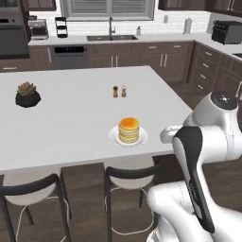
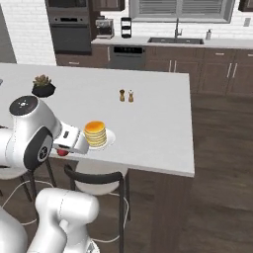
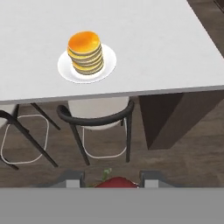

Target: Take the strawberry from the fridge and place it on top of the pancake, located on the dining counter.

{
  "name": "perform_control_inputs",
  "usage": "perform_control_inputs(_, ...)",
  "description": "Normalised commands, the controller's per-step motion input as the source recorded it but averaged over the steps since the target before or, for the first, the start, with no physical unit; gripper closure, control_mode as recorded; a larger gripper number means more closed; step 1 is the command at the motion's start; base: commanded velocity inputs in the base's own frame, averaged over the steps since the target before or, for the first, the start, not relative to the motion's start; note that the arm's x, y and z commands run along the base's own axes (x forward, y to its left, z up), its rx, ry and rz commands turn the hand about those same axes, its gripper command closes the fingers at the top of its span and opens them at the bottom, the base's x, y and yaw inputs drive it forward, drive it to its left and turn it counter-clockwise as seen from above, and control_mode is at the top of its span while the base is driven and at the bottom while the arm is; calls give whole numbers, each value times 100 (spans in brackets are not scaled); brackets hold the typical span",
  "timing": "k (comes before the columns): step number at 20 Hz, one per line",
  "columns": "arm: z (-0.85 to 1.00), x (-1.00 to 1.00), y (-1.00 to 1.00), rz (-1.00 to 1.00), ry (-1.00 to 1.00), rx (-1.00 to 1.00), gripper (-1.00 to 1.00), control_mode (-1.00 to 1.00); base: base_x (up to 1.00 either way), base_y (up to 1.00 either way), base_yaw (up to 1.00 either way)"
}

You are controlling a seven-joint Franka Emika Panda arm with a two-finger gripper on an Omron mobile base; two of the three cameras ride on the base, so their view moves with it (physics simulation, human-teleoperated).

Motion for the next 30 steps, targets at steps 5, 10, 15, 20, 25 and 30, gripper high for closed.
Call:
perform_control_inputs(5, 0, 0, 0, 0, 0, 0, 100, 100, 13, 57, -12)
perform_control_inputs(10, 0, 0, 0, 0, 0, 0, 100, 100, 23, 14, -2)
perform_control_inputs(15, 0, 0, 0, 0, 0, 0, 100, 100, 44, 12, 0)
perform_control_inputs(20, 0, 0, 0, 0, 0, 0, 100, 100, 55, 12, 0)
perform_control_inputs(25, 0, 0, 0, 0, 0, 0, 100, 100, 50, 13, 0)
perform_control_inputs(30, 0, 0, 0, 0, 0, 0, 100, 100, 44, 8, 0)
